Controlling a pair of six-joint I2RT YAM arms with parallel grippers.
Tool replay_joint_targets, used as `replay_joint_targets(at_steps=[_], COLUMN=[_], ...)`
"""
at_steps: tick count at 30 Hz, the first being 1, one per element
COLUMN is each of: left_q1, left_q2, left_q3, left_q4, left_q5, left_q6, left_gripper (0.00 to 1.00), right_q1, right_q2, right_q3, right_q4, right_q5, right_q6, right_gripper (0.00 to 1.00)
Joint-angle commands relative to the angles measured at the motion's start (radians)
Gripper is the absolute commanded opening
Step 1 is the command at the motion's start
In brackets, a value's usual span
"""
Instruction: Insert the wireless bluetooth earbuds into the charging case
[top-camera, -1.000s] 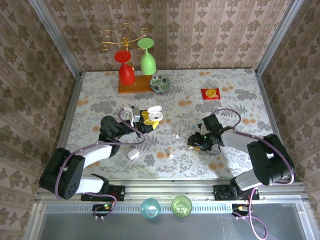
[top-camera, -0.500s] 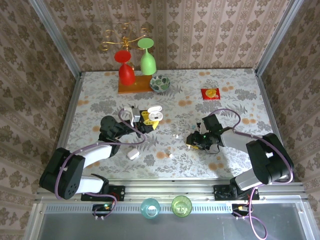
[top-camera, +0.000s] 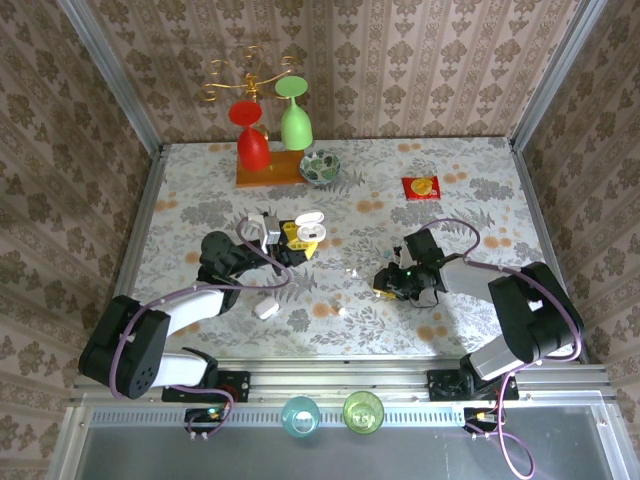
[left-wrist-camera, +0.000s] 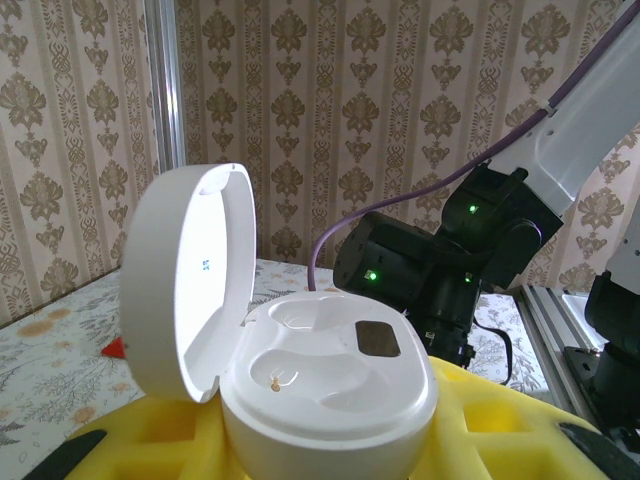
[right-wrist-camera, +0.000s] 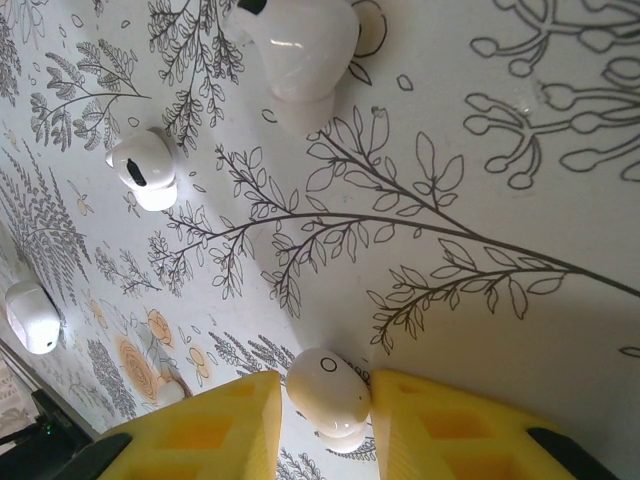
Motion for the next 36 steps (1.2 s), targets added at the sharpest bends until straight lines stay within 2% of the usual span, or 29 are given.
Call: replay_joint_targets(at_steps=[1, 6, 19, 26, 36], left_q1=[0.006, 0.006, 0.006, 0.006, 0.005], left_q2=[-0.008, -0.006, -0.006, -0.005, -0.002], left_q3=[0.015, 0.018, 0.014, 0.014, 0.016], left_q4=[0.021, 0.024, 0.023, 0.024, 0.028], left_q5=[0.007, 0.01, 0.009, 0.01, 0.009], left_q6=[0.005, 0.005, 0.007, 0.005, 0.004], left_gripper=[0.25, 0.25, 0.25, 0.25, 0.25], right_q1=[-0.002, -0.003, -0.003, -0.004, -0.004], right_q2=[-0.025, -0.033, 0.03, 0.026, -0.002], right_q3=[0.011, 0.042, 0.036, -0.007, -0.033], right_q4=[-0.042, -0.063, 0.003, 0.02, 0.043], right_q5=[0.028, 0.054, 0.003, -0.024, -0.062], right_q6=[-0.028, -0.078, -0.106, -0.112, -0.111], right_gripper=[0.33, 0.39, 0.41, 0.4, 0.34])
